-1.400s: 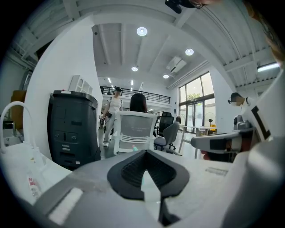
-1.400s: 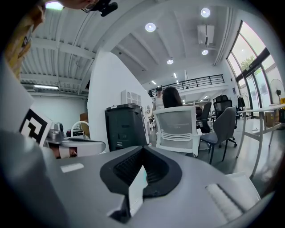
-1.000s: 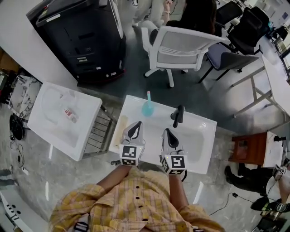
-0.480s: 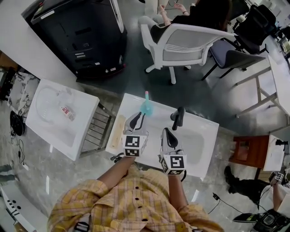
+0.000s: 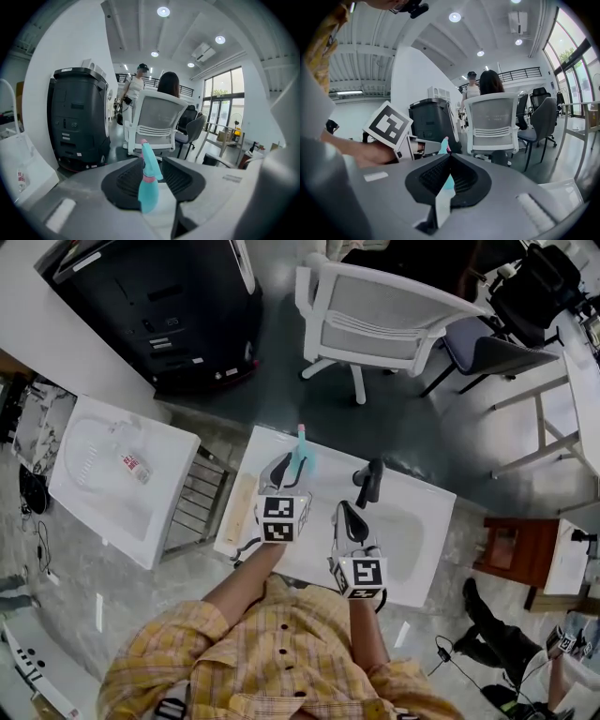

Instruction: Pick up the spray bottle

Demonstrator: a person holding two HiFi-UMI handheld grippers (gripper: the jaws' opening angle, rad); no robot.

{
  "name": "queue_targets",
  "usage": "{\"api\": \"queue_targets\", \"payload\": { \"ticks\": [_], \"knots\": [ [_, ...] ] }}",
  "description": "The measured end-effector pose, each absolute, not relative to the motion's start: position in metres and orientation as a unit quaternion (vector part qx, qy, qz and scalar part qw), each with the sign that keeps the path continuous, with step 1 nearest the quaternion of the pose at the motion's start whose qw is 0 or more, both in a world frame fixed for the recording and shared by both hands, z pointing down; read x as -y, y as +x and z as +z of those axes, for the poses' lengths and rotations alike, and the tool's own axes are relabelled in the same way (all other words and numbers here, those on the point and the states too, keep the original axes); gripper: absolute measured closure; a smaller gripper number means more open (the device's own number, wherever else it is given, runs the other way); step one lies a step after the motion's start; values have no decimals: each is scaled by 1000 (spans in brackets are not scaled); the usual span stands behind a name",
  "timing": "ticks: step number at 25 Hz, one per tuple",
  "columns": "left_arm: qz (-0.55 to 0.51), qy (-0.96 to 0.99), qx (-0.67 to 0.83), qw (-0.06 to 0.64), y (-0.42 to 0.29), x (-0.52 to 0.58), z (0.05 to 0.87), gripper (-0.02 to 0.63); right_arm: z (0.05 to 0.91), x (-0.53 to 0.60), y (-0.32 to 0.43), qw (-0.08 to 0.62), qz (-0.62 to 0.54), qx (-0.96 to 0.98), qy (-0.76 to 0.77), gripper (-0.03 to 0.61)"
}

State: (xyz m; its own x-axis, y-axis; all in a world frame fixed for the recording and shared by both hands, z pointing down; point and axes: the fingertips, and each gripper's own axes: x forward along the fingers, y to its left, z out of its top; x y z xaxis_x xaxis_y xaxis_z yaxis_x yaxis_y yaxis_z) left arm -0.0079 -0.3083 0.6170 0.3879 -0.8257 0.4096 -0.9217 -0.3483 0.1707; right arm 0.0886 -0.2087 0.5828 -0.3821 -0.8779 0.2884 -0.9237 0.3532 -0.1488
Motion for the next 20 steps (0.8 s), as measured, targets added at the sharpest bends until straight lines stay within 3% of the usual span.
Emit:
{"api": "queue_targets", "payload": {
  "ticks": [20],
  "knots": [
    [158,782,560,224,4,349,644,485,597,220,98,98,155,813,553,577]
  ]
}}
